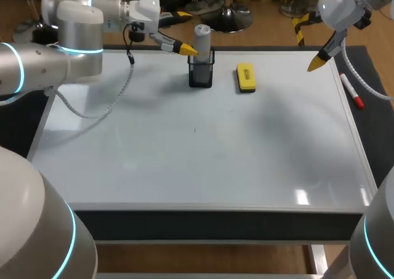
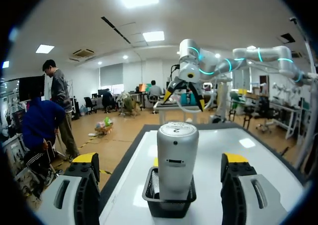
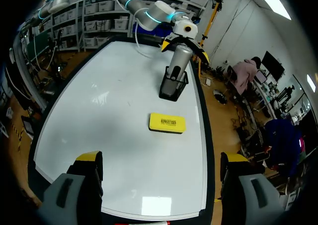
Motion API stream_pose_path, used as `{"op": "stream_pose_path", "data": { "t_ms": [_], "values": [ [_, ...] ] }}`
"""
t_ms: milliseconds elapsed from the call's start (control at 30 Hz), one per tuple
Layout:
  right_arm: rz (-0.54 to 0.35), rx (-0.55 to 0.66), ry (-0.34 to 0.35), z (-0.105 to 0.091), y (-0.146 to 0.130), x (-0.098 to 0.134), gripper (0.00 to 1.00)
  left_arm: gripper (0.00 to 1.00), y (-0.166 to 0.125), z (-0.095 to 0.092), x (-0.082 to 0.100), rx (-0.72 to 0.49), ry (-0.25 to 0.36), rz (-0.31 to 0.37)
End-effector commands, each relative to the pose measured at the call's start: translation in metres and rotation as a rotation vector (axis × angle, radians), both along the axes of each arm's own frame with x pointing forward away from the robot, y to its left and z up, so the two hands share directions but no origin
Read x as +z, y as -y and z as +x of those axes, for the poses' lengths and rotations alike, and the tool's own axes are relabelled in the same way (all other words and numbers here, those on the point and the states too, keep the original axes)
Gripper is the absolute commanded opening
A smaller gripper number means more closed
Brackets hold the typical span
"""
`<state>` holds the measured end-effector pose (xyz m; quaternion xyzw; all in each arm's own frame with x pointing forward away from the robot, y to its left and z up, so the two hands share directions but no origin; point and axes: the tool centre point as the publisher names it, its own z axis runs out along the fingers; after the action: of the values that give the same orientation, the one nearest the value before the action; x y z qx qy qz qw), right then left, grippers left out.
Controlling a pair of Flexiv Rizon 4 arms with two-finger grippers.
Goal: Pick up the inspection probe, press it on each red-marked spot on the whiteboard one by one, put down the probe, pick up the eraser, and wipe off all the red marks.
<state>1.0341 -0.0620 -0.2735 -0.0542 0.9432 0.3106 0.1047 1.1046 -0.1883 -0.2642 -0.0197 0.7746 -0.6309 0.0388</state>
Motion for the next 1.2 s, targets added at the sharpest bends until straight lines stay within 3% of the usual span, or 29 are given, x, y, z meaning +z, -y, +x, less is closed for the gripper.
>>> {"op": "stream_pose_path", "data": {
  "t_ms": [33, 367, 1200],
  "values": [
    [-0.004, 0.001, -0.001, 0.0, 0.0, 0.0, 1.0, 1.0, -0.02, -0.017, 0.009, 0.042, 0.008, 0.048],
    [-0.004, 0.001, -0.001, 0.0, 0.0, 0.0, 1.0, 1.0, -0.044, -0.021, 0.014, 0.082, 0.029, 0.11],
    [-0.004, 0.001, -0.001, 0.0, 0.0, 0.0, 1.0, 1.0, -0.047, -0.022, 0.016, 0.109, 0.015, 0.108]
  ]
}}
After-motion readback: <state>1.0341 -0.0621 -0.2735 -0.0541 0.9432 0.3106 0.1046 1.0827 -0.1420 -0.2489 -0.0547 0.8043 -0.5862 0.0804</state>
